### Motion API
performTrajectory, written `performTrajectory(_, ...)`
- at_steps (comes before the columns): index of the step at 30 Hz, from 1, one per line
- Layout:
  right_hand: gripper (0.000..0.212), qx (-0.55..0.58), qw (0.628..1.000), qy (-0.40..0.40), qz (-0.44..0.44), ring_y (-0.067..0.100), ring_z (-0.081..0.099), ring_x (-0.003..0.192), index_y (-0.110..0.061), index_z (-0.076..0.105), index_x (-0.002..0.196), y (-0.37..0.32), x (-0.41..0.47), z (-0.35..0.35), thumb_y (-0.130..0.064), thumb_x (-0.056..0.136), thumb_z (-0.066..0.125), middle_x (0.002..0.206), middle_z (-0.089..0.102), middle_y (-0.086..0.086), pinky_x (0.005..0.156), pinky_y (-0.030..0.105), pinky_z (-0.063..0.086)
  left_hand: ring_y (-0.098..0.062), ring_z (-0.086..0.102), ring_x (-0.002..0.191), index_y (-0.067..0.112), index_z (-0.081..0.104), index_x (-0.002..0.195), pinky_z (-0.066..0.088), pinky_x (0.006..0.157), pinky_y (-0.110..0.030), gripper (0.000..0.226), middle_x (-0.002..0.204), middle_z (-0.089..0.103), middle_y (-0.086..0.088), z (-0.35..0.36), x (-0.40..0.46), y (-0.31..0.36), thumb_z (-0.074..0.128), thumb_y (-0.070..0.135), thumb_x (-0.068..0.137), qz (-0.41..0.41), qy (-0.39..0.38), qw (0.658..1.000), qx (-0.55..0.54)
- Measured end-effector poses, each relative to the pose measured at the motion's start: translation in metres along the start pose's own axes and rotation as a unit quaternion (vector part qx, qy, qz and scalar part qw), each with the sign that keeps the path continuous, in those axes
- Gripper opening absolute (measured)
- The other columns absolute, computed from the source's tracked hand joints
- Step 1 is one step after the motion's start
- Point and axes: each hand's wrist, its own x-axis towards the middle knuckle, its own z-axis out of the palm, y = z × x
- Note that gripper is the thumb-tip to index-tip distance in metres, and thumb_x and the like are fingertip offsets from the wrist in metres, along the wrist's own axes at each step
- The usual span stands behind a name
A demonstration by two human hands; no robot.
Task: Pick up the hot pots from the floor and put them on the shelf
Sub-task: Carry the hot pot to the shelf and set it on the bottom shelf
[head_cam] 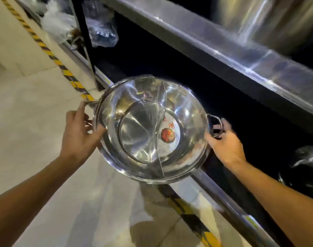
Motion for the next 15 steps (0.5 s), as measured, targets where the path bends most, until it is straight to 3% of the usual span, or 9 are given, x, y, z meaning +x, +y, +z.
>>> performTrajectory(2, 0.102, 0.023, 0.999, -0.044, 0.002, 0.008, 0.061, 0.091, -0.029, 0.026, 0.151, 0.003, 0.015, -0.004, -0.072, 0.068, 0.067, 0.103, 0.059, -0.024, 0.076, 0.025, 0.044, 0.000, 0.054, 0.081, 0.037, 0.029, 0.145, 0.049, 0.078, -0.027, 0.071, 0.115, 0.036, 0.000, 0.004, 0.010, 0.000, 0.069, 0.035, 0.086, 0.024, -0.025, 0.999, 0.014)
performTrajectory(3, 0.095, 0.045, 0.998, -0.031, -0.005, 0.012, 0.062, 0.098, -0.022, 0.032, 0.149, 0.002, 0.020, -0.006, -0.059, 0.073, 0.075, 0.110, 0.061, -0.015, 0.082, 0.023, 0.043, 0.000, 0.055, 0.080, 0.036, 0.029, 0.143, 0.050, 0.075, -0.028, 0.069, 0.114, 0.037, 0.000, 0.003, 0.012, 0.002, 0.068, 0.038, 0.086, 0.034, -0.039, 0.998, 0.027)
performTrajectory(6, 0.083, 0.050, 0.998, 0.035, -0.011, 0.013, 0.059, 0.092, -0.011, 0.045, 0.145, -0.009, 0.024, -0.017, -0.029, 0.074, 0.085, 0.110, 0.067, 0.000, 0.072, 0.013, 0.038, -0.004, 0.059, 0.079, 0.026, 0.026, 0.147, 0.050, 0.079, -0.032, 0.075, 0.114, 0.037, -0.003, -0.002, 0.015, 0.017, 0.069, 0.036, 0.086, 0.036, -0.066, 0.997, 0.036)
performTrajectory(9, 0.084, 0.057, 0.998, 0.020, 0.011, 0.014, 0.055, 0.099, -0.013, 0.037, 0.150, -0.014, 0.012, -0.026, -0.025, 0.079, 0.081, 0.112, 0.062, -0.005, 0.069, 0.012, 0.036, -0.014, 0.061, 0.082, 0.022, 0.021, 0.152, 0.050, 0.085, -0.035, 0.091, 0.119, 0.036, -0.005, -0.006, 0.009, 0.032, 0.076, 0.030, 0.081, 0.007, -0.090, 0.996, 0.006)
performTrajectory(12, 0.083, 0.051, 0.998, 0.003, 0.027, 0.025, 0.054, 0.117, -0.011, 0.028, 0.154, -0.006, 0.002, -0.032, -0.020, 0.085, 0.074, 0.126, 0.060, 0.005, 0.087, 0.024, 0.042, -0.013, 0.063, 0.088, 0.024, 0.027, 0.147, 0.054, 0.084, -0.038, 0.095, 0.120, 0.037, -0.006, -0.002, -0.004, 0.036, 0.085, 0.028, 0.072, -0.002, -0.125, 0.992, -0.026)
performTrajectory(15, 0.084, 0.054, 0.998, 0.014, 0.036, 0.021, 0.056, 0.111, -0.009, 0.026, 0.154, -0.002, -0.003, -0.038, -0.017, 0.086, 0.074, 0.127, 0.060, 0.006, 0.090, 0.029, 0.046, -0.019, 0.066, 0.088, 0.024, 0.030, 0.144, 0.056, 0.084, -0.041, 0.095, 0.120, 0.039, -0.008, 0.006, -0.006, 0.035, 0.088, 0.023, 0.069, -0.019, -0.136, 0.990, -0.041)
